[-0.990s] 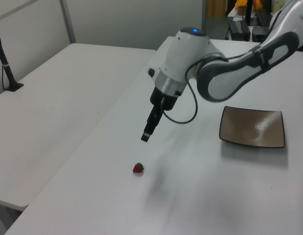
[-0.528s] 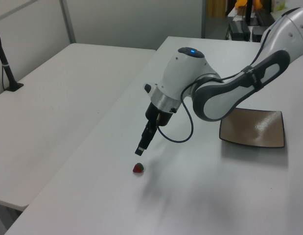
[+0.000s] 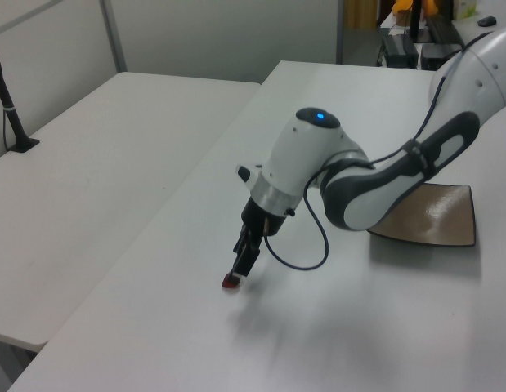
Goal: Strawberries on a ceramic plate
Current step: 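Lower the gripper onto the strawberry and close it around the berry, then lift the held strawberry and carry it over the brown plate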
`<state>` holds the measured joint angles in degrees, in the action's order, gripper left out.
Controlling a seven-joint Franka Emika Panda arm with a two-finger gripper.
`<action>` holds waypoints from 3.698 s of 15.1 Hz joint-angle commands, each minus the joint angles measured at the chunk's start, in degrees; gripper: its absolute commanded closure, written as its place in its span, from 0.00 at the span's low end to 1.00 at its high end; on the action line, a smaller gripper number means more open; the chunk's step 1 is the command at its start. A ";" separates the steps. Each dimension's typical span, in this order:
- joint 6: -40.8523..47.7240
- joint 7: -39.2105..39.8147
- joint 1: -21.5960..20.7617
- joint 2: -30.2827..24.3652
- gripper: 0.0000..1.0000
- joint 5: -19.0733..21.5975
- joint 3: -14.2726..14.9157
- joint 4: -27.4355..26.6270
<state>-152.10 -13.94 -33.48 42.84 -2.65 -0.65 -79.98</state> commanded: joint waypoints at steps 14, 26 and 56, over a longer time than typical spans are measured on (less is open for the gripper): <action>-3.99 -1.09 -1.06 4.09 0.62 -5.00 1.26 2.02; 0.57 -1.09 -1.24 -1.35 0.91 -4.74 1.35 0.35; 58.05 23.25 22.14 -41.25 0.97 5.99 0.73 -13.86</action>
<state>-94.59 8.05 -12.18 7.84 2.25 0.44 -84.57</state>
